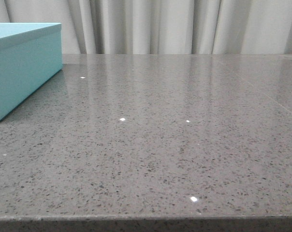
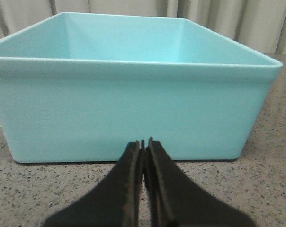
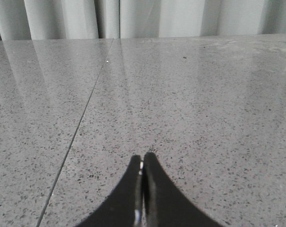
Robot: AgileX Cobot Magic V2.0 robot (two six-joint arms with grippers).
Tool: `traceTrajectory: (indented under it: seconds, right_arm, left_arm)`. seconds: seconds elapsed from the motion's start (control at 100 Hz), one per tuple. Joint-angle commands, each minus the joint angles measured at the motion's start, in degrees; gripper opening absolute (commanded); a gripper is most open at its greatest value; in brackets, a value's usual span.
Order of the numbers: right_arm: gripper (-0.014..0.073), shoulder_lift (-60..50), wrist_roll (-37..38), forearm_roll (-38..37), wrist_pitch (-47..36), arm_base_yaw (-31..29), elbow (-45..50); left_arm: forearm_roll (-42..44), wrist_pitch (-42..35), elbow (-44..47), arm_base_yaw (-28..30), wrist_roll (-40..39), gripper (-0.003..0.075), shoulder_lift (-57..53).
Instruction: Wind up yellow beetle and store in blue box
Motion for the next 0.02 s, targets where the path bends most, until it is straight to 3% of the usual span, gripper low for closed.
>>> traceTrajectory:
  seconds: [0.0,0.01]
  right_arm:
    - [-0.0068,-1.3,-0.57,0.06,-4.11,-0.37,-0.87]
    - [-0.0068,-1.3,-0.57,0.06,-4.11,-0.37,-0.87]
  left_arm:
    - [-0.12,-4.33,1.24,-0.01,-0.37,-0.0019,-1.81]
    - [-0.12,-4.33,1.24,-0.01,-0.37,-0.0019,-1.81]
